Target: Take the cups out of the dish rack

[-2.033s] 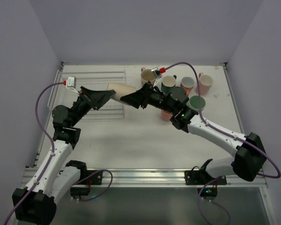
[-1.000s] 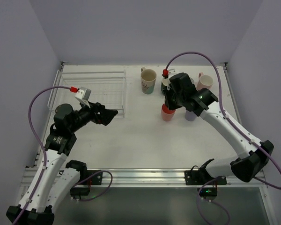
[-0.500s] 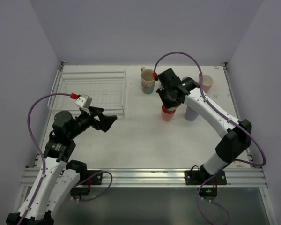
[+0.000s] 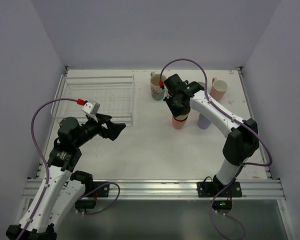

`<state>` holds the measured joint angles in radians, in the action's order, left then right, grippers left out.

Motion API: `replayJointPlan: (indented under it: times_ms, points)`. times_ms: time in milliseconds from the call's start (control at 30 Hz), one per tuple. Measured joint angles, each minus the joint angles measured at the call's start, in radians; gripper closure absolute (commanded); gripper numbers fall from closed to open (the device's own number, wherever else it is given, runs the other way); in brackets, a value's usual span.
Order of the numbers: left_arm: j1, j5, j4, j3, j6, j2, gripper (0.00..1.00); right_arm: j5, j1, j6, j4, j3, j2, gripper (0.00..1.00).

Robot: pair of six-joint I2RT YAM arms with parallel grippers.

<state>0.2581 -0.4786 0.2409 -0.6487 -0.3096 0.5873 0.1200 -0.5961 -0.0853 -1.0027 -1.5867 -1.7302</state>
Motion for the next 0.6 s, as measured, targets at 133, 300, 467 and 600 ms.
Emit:
replayJointPlan:
  times_ms: [133, 300, 467, 600]
  points:
    - [0.000, 0.004, 0.000, 0.000, 0.000, 0.006, 0.00, -0.011, 0.005, 0.006, 0.008, 0.000, -0.022, 0.96]
    - [0.000, 0.008, 0.000, 0.000, 0.000, 0.008, 0.00, -0.018, 0.008, 0.012, 0.023, 0.000, -0.029, 0.64]
    - [0.000, 0.011, 0.000, 0.000, 0.000, 0.008, 0.00, -0.017, 0.008, 0.021, 0.032, 0.000, -0.029, 0.50]
    - [0.000, 0.015, 0.000, 0.000, 0.000, 0.008, 0.00, -0.011, 0.008, 0.023, 0.035, 0.000, -0.026, 0.45]
